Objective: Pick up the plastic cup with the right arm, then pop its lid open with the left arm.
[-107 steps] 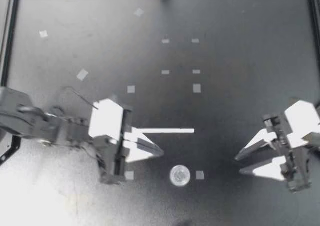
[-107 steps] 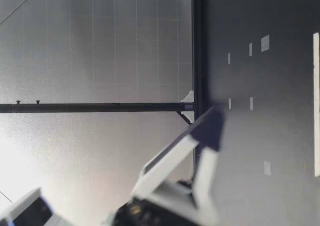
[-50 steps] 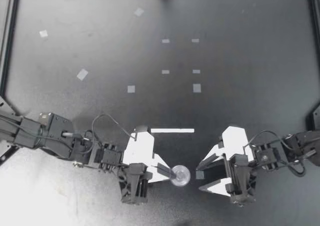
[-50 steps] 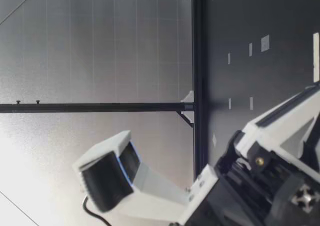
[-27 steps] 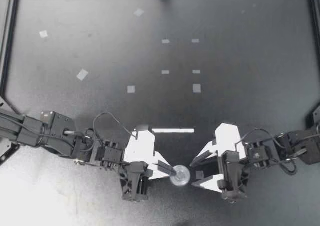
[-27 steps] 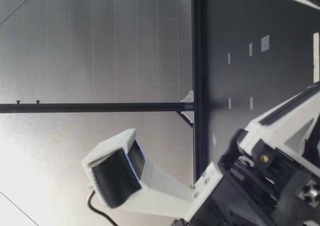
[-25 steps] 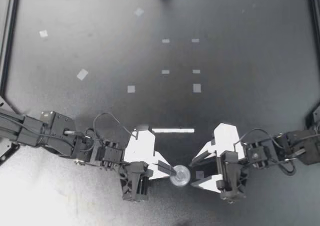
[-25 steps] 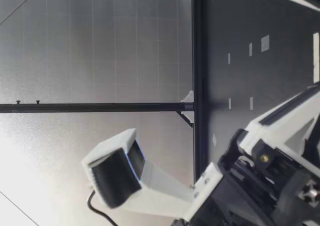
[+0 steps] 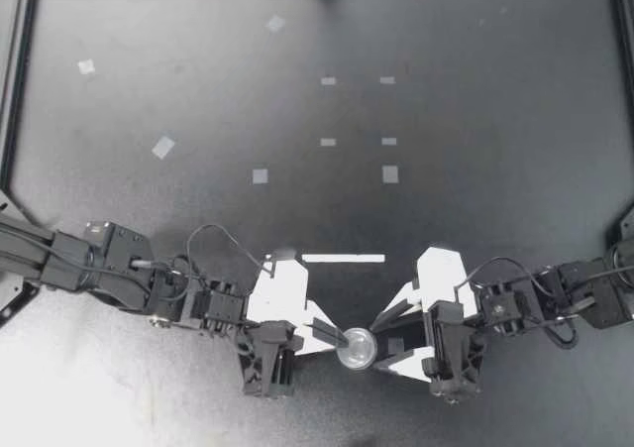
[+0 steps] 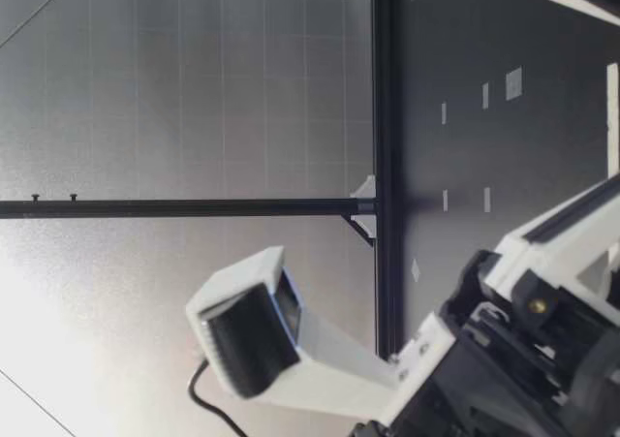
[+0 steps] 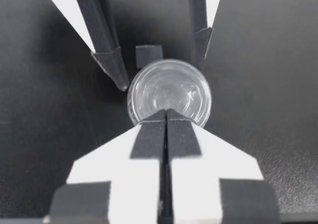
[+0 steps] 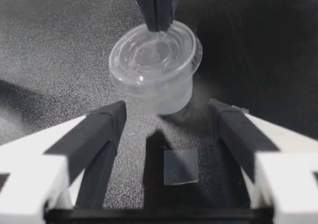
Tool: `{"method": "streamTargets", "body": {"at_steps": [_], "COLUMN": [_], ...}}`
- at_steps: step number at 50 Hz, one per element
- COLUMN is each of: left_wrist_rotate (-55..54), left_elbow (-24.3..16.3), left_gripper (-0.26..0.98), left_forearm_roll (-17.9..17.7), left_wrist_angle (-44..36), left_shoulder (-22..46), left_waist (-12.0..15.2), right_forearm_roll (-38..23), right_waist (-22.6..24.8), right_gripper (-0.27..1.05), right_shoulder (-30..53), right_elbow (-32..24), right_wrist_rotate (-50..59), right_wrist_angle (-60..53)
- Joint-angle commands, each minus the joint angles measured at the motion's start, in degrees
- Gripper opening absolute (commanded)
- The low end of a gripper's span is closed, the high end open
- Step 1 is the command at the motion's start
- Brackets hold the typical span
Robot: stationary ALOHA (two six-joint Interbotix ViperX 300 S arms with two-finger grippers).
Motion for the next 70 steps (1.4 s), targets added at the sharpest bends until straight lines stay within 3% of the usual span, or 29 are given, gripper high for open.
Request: {"method": "streamTargets", "body": {"at_steps": [1, 56, 70], "left_wrist_rotate": [0.1, 0.1, 0.1], "left_elbow": [-0.4, 0.3, 0.6], "left_gripper": [-0.07, -0.07, -0.07], "left_forearm_roll": [0.0, 0.0, 0.0], "left_wrist_angle": [-0.6, -0.6, -0.6], "left_shoulder": [-1.0, -0.4, -0.5], "left_waist": [0.3, 0.3, 0.3], "right_forearm_roll": [-0.1, 0.4, 0.1], "right_waist": [-0.4, -1.7, -1.6], "right_gripper": [0.66, 0.63, 0.47], "right_shoulder": [-0.4, 0.7, 0.4], "right_elbow": [-1.1, -5.6, -6.3], "right_wrist_rotate": [0.1, 2.7, 2.5], "right_wrist_angle": [-0.3, 7.1, 10.5]}}
